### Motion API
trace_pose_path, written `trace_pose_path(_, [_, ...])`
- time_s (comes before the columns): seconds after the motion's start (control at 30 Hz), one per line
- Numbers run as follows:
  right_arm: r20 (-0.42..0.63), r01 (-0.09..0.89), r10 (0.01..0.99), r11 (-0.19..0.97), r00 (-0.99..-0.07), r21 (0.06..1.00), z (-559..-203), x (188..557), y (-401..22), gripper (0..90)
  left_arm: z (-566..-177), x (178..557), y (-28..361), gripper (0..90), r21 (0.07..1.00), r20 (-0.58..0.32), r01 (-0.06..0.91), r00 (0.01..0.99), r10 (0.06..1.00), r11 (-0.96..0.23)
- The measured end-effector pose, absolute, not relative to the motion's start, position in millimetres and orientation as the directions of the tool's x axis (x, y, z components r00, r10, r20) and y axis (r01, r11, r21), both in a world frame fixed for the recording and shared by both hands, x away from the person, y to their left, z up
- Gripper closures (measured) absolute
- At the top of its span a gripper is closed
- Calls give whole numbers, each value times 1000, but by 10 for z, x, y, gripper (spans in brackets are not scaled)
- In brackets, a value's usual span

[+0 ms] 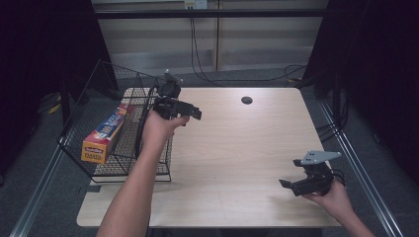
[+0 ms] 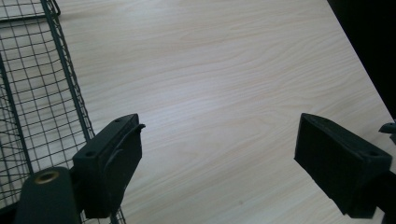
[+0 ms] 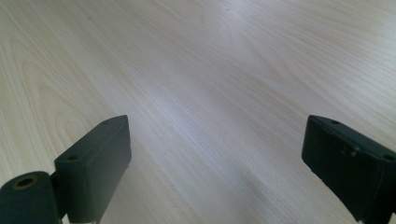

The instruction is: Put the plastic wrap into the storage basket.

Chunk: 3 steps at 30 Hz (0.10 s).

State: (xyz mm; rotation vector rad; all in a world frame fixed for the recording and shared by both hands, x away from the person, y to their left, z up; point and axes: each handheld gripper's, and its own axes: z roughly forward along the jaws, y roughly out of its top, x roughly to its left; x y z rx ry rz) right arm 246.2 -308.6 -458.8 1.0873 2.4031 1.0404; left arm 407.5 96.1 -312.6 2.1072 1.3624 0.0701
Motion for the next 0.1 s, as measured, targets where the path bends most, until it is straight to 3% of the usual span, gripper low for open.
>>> trace_pose_path(0.1, [15,521,741,458,-672,720,-4606,2468,-3069,80,-3187,4048,913,149,536,-277,795,484,830,-285])
